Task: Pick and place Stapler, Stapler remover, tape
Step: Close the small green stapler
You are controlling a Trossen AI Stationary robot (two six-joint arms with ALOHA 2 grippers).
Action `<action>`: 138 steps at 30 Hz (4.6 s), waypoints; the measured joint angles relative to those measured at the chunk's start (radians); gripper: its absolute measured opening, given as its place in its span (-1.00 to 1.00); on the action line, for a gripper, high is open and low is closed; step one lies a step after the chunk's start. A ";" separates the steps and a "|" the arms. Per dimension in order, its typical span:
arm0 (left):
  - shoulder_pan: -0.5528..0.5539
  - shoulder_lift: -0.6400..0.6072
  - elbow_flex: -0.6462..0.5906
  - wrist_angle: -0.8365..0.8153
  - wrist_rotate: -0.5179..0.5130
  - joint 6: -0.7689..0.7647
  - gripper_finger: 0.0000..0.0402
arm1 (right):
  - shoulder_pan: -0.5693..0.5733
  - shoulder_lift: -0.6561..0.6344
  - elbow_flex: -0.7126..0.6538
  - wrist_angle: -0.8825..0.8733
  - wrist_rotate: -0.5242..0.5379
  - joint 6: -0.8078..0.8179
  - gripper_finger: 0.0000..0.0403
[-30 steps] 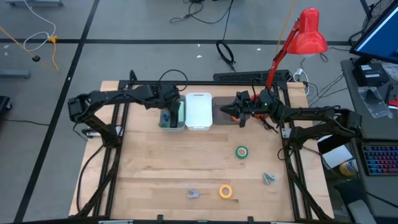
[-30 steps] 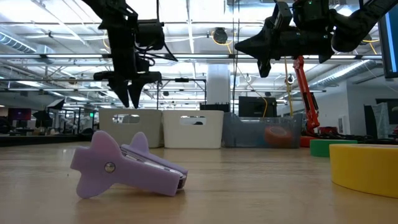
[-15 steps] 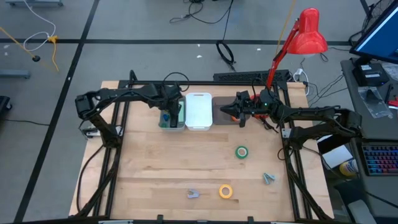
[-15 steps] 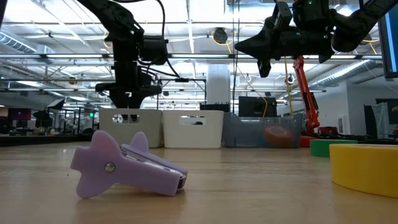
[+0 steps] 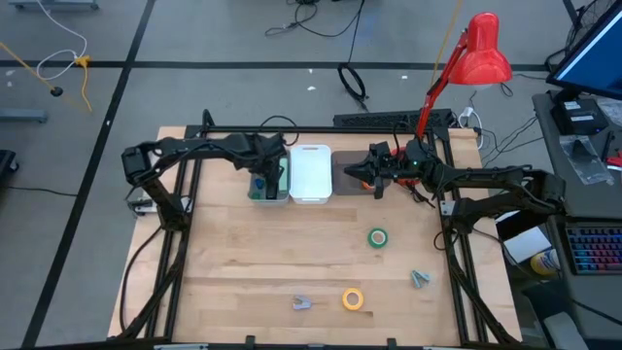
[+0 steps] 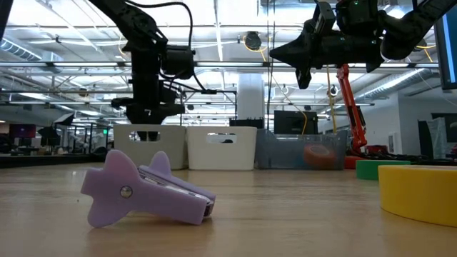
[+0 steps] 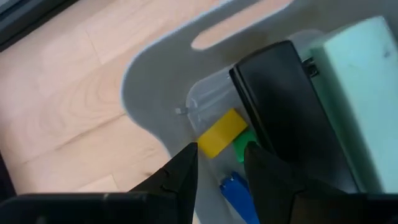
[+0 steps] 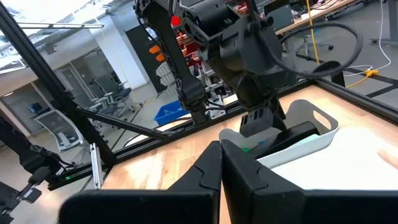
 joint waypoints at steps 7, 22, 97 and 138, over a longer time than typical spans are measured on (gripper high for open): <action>-0.008 0.014 -0.001 -0.001 0.002 0.019 -0.35 | 0.000 0.000 0.000 0.000 0.000 0.000 -1.00; -0.016 0.006 0.000 -0.001 -0.074 0.042 -0.35 | 0.000 0.000 0.000 0.002 0.000 0.000 -1.00; -0.145 0.086 0.066 -0.112 -0.121 0.170 -0.35 | 0.000 0.000 0.000 0.003 0.005 0.026 -1.00; -0.190 0.168 0.037 -0.119 -0.175 0.252 -0.35 | 0.000 0.000 0.000 0.004 0.003 0.034 -1.00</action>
